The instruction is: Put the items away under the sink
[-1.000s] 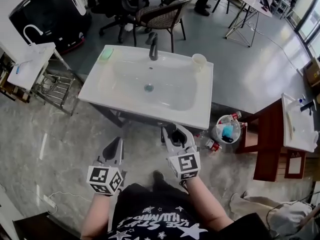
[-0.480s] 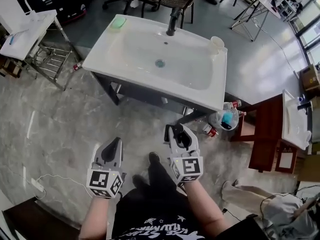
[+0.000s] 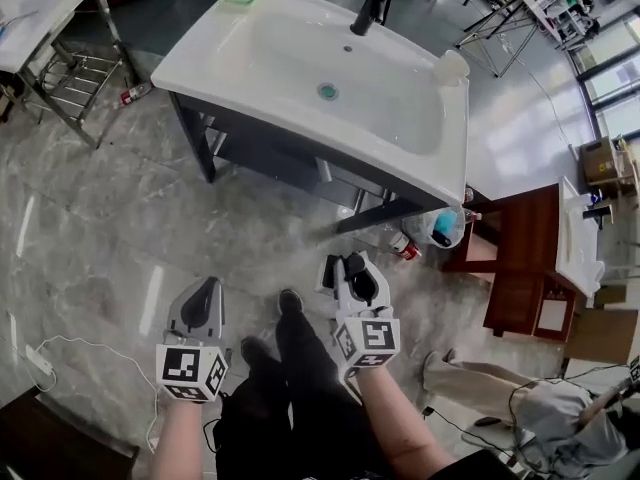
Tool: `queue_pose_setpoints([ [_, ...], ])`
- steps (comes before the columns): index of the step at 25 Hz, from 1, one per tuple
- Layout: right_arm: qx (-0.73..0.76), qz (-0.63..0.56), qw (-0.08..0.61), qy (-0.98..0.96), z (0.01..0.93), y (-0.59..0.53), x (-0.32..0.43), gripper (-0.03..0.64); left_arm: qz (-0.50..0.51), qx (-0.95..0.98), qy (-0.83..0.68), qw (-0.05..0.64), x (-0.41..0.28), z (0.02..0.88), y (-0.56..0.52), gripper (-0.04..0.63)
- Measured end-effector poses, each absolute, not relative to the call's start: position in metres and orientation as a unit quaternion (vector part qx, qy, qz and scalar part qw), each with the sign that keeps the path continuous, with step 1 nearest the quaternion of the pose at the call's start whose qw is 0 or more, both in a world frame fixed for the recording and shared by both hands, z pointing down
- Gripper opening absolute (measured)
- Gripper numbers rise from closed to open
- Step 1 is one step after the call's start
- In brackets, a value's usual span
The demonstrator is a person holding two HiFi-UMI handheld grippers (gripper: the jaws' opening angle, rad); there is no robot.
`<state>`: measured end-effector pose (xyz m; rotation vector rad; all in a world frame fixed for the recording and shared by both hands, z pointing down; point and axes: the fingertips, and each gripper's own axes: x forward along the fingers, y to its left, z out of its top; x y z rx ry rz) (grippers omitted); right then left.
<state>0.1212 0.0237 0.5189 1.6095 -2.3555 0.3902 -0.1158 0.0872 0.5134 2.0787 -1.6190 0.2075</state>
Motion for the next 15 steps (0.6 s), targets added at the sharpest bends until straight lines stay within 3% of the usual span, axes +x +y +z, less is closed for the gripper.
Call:
queue_pose_setpoints([
  [15, 0.554, 0.131, 0.121, -0.814, 0.684, -0.063, 0.141, 0.097, 0.07, 0.759, -0.61, 0.216, -0.118, 0.665, 0.0, 0.015],
])
